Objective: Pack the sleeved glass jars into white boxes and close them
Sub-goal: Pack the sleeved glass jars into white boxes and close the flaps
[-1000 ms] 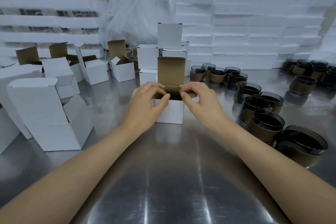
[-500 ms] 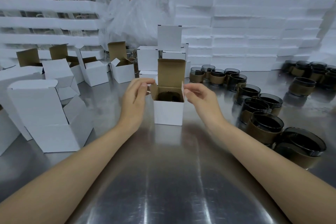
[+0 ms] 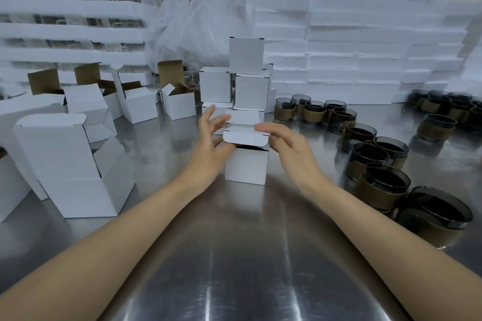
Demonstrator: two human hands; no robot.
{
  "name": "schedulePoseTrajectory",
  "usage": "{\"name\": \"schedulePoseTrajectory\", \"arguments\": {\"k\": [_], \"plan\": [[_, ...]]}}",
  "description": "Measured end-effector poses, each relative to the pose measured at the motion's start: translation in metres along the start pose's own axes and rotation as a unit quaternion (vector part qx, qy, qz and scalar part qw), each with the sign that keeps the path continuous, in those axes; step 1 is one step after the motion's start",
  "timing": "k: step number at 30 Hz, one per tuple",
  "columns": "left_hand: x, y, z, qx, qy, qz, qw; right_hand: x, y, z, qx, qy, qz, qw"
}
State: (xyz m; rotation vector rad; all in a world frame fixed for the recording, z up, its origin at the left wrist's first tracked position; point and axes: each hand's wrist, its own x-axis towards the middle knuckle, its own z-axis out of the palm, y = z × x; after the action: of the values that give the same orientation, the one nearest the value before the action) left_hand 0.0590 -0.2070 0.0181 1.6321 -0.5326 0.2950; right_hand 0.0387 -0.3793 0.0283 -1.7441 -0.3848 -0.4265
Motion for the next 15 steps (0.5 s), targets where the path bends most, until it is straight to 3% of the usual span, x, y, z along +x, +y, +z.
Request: {"name": "schedulePoseTrajectory", "arguments": {"k": [5, 9, 15], "plan": [[0.0002, -0.0078, -0.0015, 0.101, -0.022, 0.029, 0.994, -0.0033, 0.0030, -0.0014, -0.045, -0.038, -0.037, 0.998], [0.0023, -0.0065, -0.0034, 0.021, -0.025, 0.015, 0.999, -0.0028, 0.0059, -0.0059, -0.089, -0.028, -0.080, 0.992], [0.0043, -0.0070, -0.0066, 0.041, -0.052, 0.036, 0.997, -0.0040, 0.0062, -0.0061, -0.057, -0.064, -0.089, 0.992]]}}
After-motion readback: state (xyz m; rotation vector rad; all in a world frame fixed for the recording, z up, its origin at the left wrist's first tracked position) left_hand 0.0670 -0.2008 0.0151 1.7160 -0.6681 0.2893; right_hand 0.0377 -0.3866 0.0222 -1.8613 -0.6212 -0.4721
